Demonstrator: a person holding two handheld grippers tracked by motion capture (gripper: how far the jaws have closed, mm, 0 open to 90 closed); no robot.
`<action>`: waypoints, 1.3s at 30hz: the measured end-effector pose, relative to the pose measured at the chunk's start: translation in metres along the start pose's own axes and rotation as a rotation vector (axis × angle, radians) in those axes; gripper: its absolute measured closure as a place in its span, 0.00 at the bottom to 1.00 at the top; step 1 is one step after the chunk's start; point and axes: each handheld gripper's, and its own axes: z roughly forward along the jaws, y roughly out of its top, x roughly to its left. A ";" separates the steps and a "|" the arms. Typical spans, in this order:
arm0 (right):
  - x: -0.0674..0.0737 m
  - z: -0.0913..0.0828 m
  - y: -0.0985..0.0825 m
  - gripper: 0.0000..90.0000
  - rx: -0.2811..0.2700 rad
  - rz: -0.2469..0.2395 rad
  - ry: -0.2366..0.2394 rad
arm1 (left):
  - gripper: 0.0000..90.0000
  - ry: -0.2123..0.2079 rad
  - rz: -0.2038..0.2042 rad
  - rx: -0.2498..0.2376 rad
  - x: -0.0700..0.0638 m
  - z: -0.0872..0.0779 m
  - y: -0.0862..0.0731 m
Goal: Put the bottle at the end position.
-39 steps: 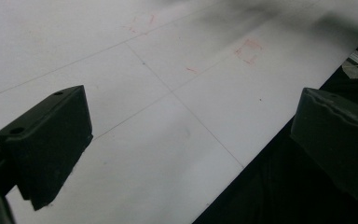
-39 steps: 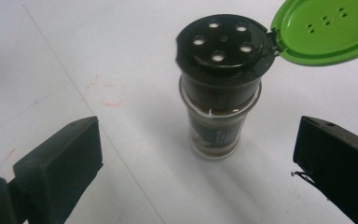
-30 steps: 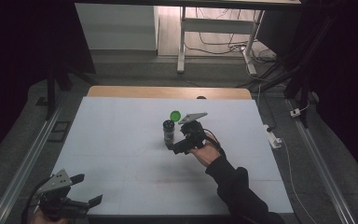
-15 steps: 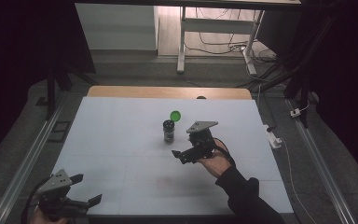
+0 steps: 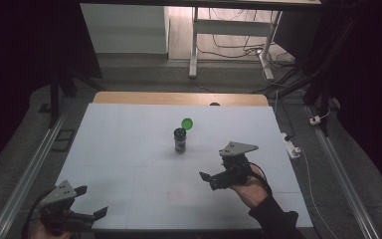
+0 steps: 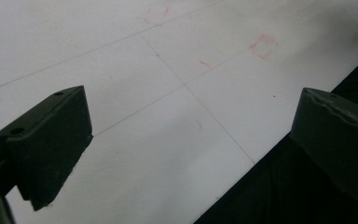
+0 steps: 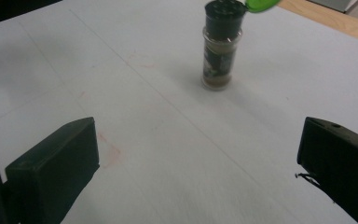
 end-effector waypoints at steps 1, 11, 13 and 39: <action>-0.001 -0.005 -0.004 0.00 -0.002 0.005 -0.008 | 0.00 -0.001 0.000 0.001 0.000 0.000 0.000; -0.006 -0.040 -0.035 0.00 -0.001 0.052 -0.080 | 0.00 0.003 -0.005 0.007 0.000 0.001 0.000; -0.006 -0.045 -0.042 0.00 0.002 0.061 -0.091 | 0.00 0.004 -0.006 0.008 0.000 0.001 0.000; -0.015 -0.091 -0.105 0.00 0.067 0.221 -0.193 | 0.00 0.012 -0.003 0.039 -0.001 0.003 0.001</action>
